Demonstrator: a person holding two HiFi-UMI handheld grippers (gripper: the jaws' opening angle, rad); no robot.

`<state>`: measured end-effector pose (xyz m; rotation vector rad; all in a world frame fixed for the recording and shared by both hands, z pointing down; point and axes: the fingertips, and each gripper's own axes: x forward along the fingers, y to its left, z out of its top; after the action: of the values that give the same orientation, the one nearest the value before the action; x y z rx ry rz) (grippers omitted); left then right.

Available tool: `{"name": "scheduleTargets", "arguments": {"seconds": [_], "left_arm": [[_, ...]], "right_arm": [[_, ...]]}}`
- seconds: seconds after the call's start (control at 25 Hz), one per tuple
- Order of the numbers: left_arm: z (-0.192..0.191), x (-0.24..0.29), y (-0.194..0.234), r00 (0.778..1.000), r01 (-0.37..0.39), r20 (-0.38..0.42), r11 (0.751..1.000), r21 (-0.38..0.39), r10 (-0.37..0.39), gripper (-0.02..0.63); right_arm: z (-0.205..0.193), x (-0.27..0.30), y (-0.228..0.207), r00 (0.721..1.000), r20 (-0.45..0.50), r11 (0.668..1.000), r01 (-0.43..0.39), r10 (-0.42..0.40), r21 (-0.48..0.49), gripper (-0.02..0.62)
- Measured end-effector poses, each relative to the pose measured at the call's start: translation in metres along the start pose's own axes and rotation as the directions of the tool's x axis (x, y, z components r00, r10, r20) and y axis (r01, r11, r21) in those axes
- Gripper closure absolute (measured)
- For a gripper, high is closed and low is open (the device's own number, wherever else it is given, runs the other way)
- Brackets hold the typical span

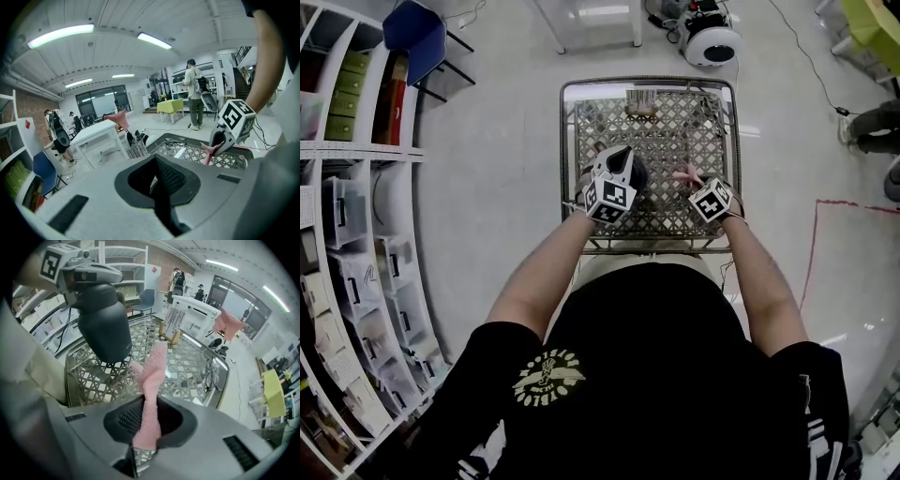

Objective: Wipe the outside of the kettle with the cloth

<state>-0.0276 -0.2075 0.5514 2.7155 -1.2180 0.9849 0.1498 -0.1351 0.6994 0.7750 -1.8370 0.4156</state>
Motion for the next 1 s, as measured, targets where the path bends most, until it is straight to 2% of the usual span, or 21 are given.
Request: {"name": "scheduleTargets", "arguments": {"seconds": [0.12,0.2,0.28,0.4,0.56,0.72,0.88,1.0], "left_arm": [[0.005,-0.002,0.000,1.000,-0.014,-0.009,1.000,0.025,0.014,0.600],[0.005,-0.003,-0.005,1.000,-0.026,-0.005,0.997,0.069,0.026,0.600],[0.001,-0.008,-0.005,0.999,-0.037,-0.005,0.996,0.079,0.038,0.600],[0.004,-0.028,0.002,0.998,-0.064,0.016,0.998,0.020,0.064,0.600],[0.022,-0.076,0.014,0.988,-0.075,0.132,0.994,-0.076,0.084,0.600],[0.025,-0.131,0.038,0.965,-0.070,0.229,0.968,-0.240,0.126,0.600],[0.021,-0.177,0.068,0.949,-0.126,0.228,0.926,-0.356,0.217,0.600],[0.030,-0.196,0.082,0.939,-0.137,0.239,0.907,-0.397,0.246,0.600]], "right_arm": [[-0.005,-0.016,0.000,1.000,-0.005,1.000,0.022,-0.022,0.015,0.506],[-0.008,-0.026,0.001,0.999,-0.002,0.999,0.047,-0.047,0.028,0.489],[-0.005,-0.036,0.008,0.998,0.009,0.997,0.054,-0.055,0.048,0.470],[0.004,-0.054,0.018,0.997,0.044,0.996,0.060,-0.062,0.060,0.459],[0.022,-0.098,0.017,0.981,0.155,0.987,0.101,-0.119,0.124,0.458],[0.057,-0.156,0.024,0.931,0.326,0.967,0.084,-0.163,0.241,0.459],[0.083,-0.200,0.031,0.872,0.439,0.951,0.086,-0.217,0.298,0.467],[0.098,-0.230,0.022,0.812,0.506,0.923,0.098,-0.291,0.373,0.526]]}}
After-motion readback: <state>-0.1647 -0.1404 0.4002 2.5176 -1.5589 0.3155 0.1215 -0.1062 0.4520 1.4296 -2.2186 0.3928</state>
